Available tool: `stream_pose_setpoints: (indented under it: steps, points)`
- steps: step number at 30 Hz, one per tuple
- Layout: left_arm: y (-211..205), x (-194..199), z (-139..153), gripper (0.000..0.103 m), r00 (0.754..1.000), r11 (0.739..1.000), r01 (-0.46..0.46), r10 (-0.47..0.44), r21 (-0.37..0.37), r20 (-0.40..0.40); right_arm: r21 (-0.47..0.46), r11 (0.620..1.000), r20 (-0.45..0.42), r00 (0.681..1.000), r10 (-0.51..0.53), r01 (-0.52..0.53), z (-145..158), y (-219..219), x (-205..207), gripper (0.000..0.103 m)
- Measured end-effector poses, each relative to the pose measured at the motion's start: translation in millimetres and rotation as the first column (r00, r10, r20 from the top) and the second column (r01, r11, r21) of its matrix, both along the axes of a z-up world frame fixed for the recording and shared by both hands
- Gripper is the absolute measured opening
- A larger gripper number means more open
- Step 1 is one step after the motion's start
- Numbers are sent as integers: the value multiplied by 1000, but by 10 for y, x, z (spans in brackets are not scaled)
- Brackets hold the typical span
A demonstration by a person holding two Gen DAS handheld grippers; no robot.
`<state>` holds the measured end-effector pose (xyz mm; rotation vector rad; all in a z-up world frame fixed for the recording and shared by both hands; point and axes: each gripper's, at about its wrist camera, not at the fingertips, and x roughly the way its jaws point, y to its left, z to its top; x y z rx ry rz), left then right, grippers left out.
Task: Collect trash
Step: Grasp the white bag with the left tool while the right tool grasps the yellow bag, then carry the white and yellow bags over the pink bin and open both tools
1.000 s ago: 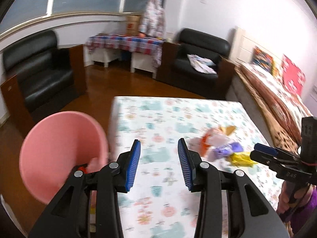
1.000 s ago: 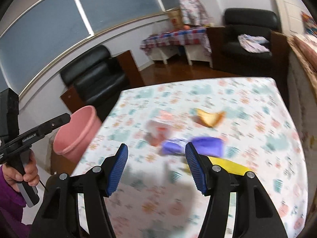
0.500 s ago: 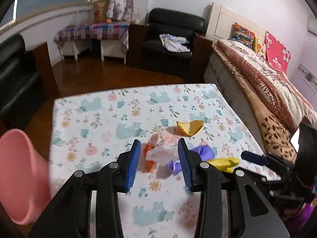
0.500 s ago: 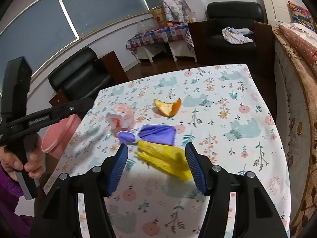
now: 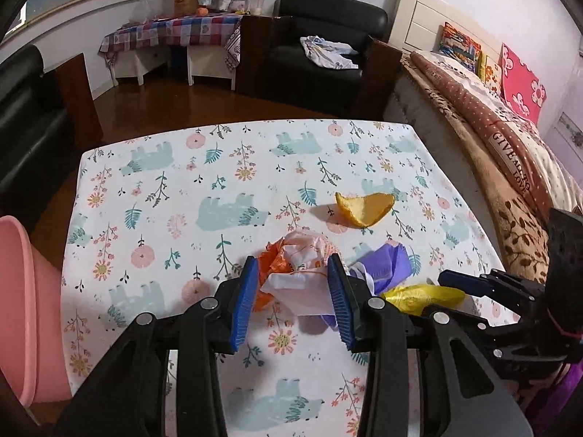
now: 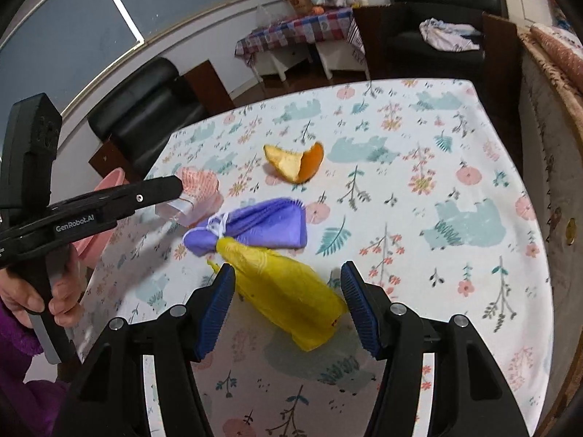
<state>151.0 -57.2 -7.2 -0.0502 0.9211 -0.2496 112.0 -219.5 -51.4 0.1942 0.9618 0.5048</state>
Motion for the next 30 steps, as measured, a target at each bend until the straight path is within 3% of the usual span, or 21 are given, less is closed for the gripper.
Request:
stream_pose_setpoints:
  steps: [4,14,23,30]
  points:
    - [3,-84,-21,37,1000,1000,6,-6,-4,7,-7,1000,-15,1000,25,-25,-13,49,-26,58]
    - [120,-257,-35,30,999,1000,2,-1,-28,33,-80,997,-20,1000,19,-21,12,149,-175,14]
    - [276,-522,239,29,989,999,14,-9,-34,148,-60,998,52,999,-10,13,286,236,-332,11]
    - [698,-785,477,29,970,996,-82,85,-23,227,-12,998,125,991,55,-54,628,686,-291,11]
